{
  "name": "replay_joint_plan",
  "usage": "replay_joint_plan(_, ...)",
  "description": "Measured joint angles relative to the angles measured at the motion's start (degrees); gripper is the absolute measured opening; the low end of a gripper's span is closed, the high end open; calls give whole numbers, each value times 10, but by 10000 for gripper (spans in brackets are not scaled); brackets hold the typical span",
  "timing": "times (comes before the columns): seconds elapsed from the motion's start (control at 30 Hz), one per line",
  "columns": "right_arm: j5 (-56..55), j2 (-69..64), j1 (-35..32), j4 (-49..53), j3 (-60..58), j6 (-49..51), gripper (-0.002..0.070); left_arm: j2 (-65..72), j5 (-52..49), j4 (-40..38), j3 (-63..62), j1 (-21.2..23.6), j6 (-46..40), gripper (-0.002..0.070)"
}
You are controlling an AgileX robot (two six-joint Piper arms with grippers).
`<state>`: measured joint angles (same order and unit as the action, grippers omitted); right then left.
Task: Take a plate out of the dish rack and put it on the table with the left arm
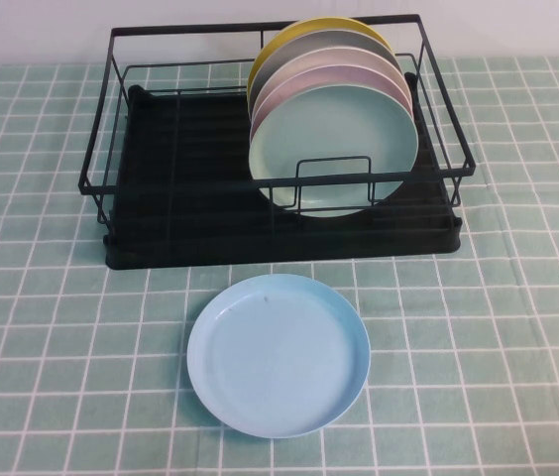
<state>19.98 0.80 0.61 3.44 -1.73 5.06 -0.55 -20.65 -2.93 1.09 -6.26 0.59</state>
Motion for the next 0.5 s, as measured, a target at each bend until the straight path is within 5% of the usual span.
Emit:
replay_joint_plan(0.3,0,0,0,0,0,1,-18,0,8,-12,1,0,12,-4)
replay_joint_plan(0.5,0,0,0,-1,0,1,-18,0,117,-159,3,0,113,-4)
